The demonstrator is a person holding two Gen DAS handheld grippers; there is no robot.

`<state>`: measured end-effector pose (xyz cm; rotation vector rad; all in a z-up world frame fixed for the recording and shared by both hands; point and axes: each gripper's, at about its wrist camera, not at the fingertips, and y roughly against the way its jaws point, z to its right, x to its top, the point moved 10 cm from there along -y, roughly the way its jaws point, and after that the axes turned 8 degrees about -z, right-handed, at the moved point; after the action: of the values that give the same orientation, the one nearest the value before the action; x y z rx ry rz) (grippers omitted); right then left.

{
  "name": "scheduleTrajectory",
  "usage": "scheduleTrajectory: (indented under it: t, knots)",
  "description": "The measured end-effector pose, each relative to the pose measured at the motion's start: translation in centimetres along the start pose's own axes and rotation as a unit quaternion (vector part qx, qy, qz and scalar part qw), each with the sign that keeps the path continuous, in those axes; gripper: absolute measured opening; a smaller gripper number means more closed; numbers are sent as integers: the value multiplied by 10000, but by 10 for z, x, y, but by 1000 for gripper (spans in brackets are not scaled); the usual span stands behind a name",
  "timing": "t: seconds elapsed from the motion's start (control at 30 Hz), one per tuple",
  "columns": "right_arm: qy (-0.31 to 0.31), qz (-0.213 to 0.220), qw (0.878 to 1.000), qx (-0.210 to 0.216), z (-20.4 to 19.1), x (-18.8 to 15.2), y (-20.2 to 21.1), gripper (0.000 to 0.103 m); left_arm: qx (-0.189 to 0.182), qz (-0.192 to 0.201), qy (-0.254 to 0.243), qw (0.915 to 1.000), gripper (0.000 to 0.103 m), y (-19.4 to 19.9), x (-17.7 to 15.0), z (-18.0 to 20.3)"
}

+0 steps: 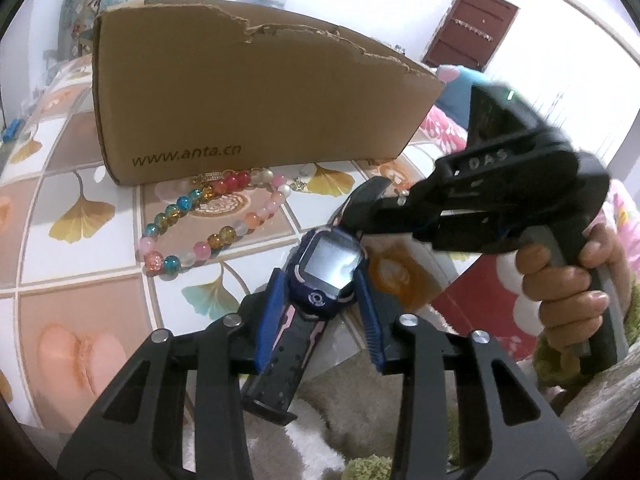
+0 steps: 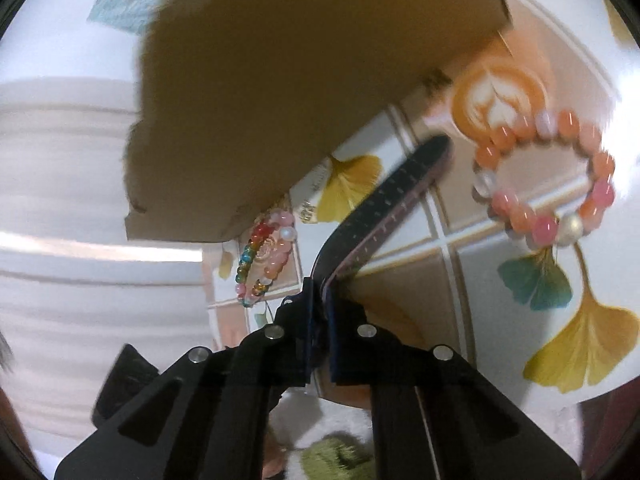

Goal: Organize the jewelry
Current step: 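Lift the watch by its strap with the right gripper toward the cardboard box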

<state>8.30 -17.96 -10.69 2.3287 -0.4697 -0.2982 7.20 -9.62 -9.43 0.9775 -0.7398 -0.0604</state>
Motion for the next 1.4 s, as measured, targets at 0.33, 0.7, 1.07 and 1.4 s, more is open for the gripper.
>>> scheduleTrajectory:
  t: [0.33,0.7,1.07,1.4]
  knots:
    - [914,420,9928,-651,-24,1,1,4,1023,-354,-784,9910,41,-7,-13,12]
    - [1468,677,9840,-745,-32,-6,30,4,1316,-473,-1112,9839,31,-11,-18,19]
    - [2484,1030,9597,-811,-77,-31,51,4,1292,-277,-1177,9842,22,-13,-13,22]
    - [3487,1465,9234,-653,-139,-39,96,4,1921,674,-1465,9680,19,46,31,39]
